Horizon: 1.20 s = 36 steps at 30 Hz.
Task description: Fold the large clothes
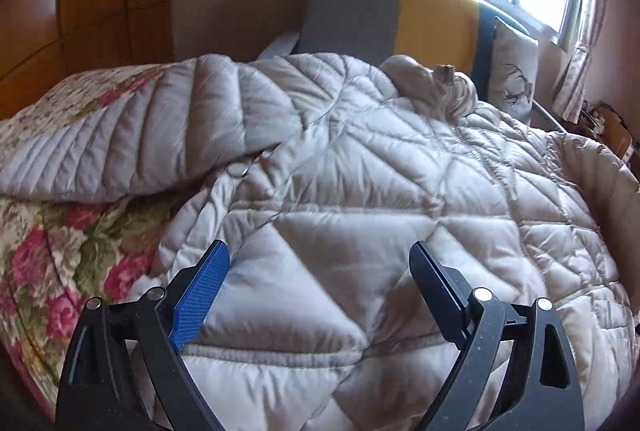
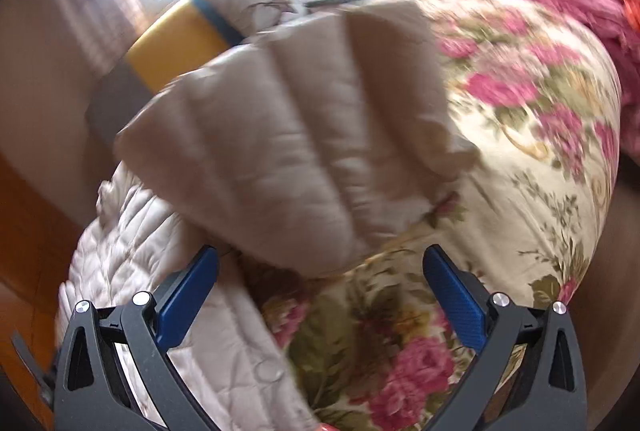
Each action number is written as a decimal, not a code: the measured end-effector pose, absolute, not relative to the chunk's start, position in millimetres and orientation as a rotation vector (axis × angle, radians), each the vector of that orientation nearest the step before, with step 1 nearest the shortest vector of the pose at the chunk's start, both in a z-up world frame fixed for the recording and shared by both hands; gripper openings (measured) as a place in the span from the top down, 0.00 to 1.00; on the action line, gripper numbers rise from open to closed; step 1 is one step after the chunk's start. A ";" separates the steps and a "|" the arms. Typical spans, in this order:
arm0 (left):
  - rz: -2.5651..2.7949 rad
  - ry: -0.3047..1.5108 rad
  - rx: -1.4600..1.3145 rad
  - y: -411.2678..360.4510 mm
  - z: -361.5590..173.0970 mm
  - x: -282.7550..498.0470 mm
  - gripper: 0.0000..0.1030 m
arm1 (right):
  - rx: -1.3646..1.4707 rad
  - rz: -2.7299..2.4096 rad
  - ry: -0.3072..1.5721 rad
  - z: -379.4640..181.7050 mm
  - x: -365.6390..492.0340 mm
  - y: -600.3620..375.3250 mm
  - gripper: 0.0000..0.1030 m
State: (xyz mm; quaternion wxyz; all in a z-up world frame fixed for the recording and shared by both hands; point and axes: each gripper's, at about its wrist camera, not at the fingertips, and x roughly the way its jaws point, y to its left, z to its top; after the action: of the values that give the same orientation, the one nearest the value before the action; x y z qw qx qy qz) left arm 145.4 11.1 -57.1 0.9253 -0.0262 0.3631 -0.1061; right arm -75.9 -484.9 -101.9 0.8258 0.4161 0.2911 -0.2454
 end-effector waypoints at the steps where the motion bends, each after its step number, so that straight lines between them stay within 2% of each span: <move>1: -0.226 0.741 -0.053 11.4 -58.7 141.4 0.11 | 0.931 -0.519 0.605 -106.5 -79.4 -490.7 0.02; 5: -0.241 0.718 -0.008 7.5 -62.4 130.4 0.04 | 0.973 -0.529 0.541 -105.3 -86.2 -503.8 0.02; 10: -0.233 0.713 0.015 4.9 -63.7 128.3 0.04 | 1.064 -0.603 0.473 -107.6 -95.4 -529.7 0.02; 16: -0.229 0.714 0.025 -0.2 -66.9 131.8 0.04 | 0.945 -0.748 0.538 -102.9 -70.0 -548.6 0.02; 17: -0.230 0.714 0.024 0.3 -66.9 132.1 0.04 | 0.929 -0.760 0.538 -100.6 -70.1 -548.8 0.07; 18: -0.231 0.715 0.022 -0.1 -67.1 132.8 0.04 | 0.915 -0.767 0.539 -99.0 -66.9 -546.2 0.26; 19: -0.232 0.715 0.021 0.3 -67.5 132.8 0.04 | 0.900 -0.770 0.550 -97.2 -67.8 -545.5 0.39; 20: -0.231 0.715 0.021 0.6 -67.2 132.5 0.04 | 0.895 -0.763 0.563 -96.3 -62.5 -543.7 0.60; 24: -0.230 0.715 0.024 1.2 -67.3 132.4 0.04 | 0.921 -0.711 0.564 -95.1 -63.1 -547.6 0.80; 27: -0.231 0.714 0.022 1.0 -67.5 132.9 0.04 | 0.910 -0.672 0.533 -83.6 -60.0 -539.9 0.84; 36: -0.233 0.715 0.019 1.6 -67.4 133.2 0.04 | 0.783 -0.403 0.451 -21.2 -33.8 -455.2 0.85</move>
State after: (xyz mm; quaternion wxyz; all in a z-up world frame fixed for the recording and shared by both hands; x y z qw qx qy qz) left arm 133.2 1.6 -67.4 0.9301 0.0092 0.3489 -0.1140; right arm -33.8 -455.2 -21.2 0.8801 0.3759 0.2165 -0.1932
